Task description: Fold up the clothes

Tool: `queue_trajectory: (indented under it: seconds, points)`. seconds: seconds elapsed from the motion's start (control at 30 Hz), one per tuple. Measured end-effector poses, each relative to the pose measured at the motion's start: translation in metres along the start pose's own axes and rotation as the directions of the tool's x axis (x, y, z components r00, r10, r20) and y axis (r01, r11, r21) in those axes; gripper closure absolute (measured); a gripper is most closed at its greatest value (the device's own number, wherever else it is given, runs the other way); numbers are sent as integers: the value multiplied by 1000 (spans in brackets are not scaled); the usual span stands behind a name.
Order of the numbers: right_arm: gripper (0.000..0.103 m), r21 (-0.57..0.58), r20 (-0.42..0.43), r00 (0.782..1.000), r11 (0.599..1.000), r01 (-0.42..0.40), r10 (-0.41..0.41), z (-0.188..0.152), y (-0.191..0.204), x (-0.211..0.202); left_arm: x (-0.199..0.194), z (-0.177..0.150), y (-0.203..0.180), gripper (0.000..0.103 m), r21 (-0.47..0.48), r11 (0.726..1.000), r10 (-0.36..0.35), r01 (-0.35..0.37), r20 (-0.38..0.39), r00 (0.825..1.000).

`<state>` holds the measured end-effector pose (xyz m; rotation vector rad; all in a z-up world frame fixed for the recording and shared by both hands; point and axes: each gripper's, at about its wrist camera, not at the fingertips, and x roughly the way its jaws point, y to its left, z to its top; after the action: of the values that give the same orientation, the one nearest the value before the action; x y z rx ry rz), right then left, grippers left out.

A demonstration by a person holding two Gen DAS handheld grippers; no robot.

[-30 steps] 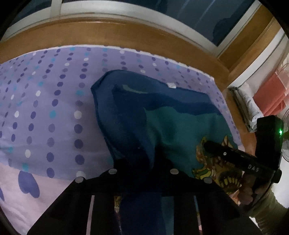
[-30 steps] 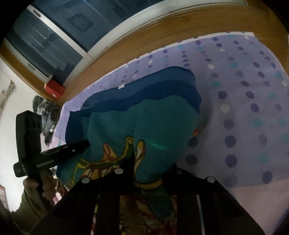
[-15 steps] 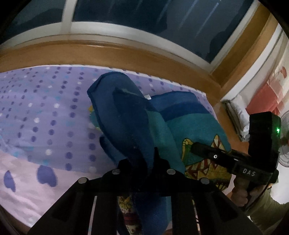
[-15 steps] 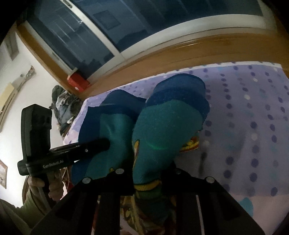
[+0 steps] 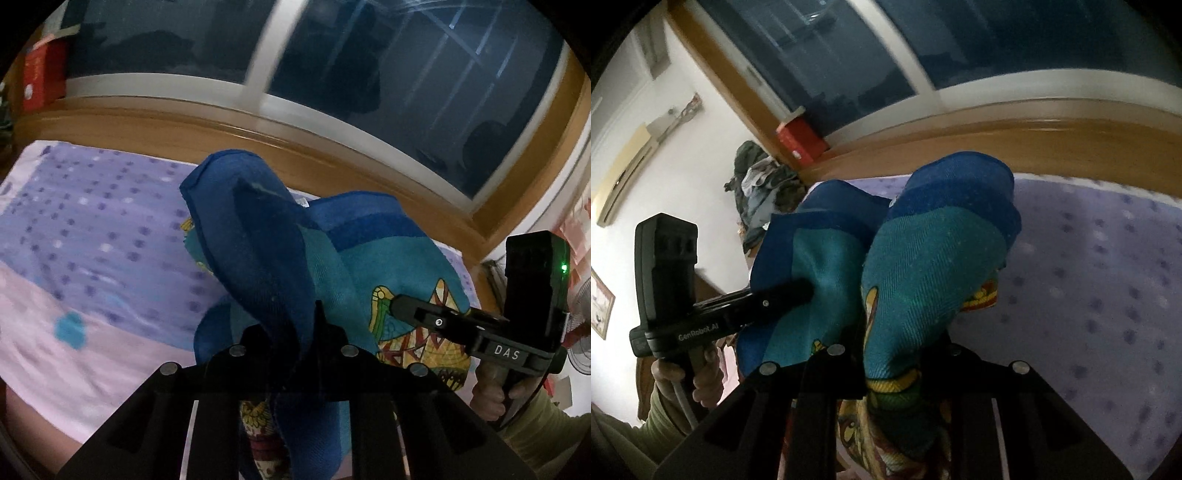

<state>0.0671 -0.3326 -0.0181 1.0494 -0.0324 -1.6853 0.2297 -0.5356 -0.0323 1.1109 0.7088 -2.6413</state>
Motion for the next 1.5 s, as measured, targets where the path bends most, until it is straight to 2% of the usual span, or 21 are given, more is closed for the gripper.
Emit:
queue_trajectory:
  seconds: [0.23, 0.37, 0.6, 0.77, 0.9, 1.03, 1.3, 1.5]
  points:
    - [85, -7, 11, 1000, 1000, -29, 29, 23, 68, 71, -33, 31, 88, 88, 12, 1000, 24, -24, 0, 1000]
    - [85, -11, 18, 999, 999, -33, 33, 31, 99, 105, -48, 42, 131, 88, -27, 1000, 11, -11, 8, 1000]
    - [85, -57, -29, 998, 996, -64, 63, 46, 131, 144, -61, 48, 175, 88, -94, 994, 49, -45, 35, 998]
    - [85, -80, -40, 996, 994, -80, 77, 55, 147, 170, -70, 48, 200, 88, -109, 992, 62, -56, 49, 997]
    - [85, -63, -57, 996, 995, -72, 68, 60, 160, 188, -72, 53, 221, 88, -108, 993, 45, -39, 49, 998]
    - [85, -66, -47, 998, 997, -39, 36, 70, 176, 209, -72, 67, 250, 88, -91, 996, 8, -4, 45, 999]
    - [85, 69, 30, 999, 997, 36, -38, 86, 209, 270, -73, 117, 324, 88, 57, 997, -56, 57, -25, 998]
    - [85, 147, 78, 993, 986, 76, -88, 103, 238, 322, -68, 158, 381, 87, 116, 990, -76, 84, -72, 995]
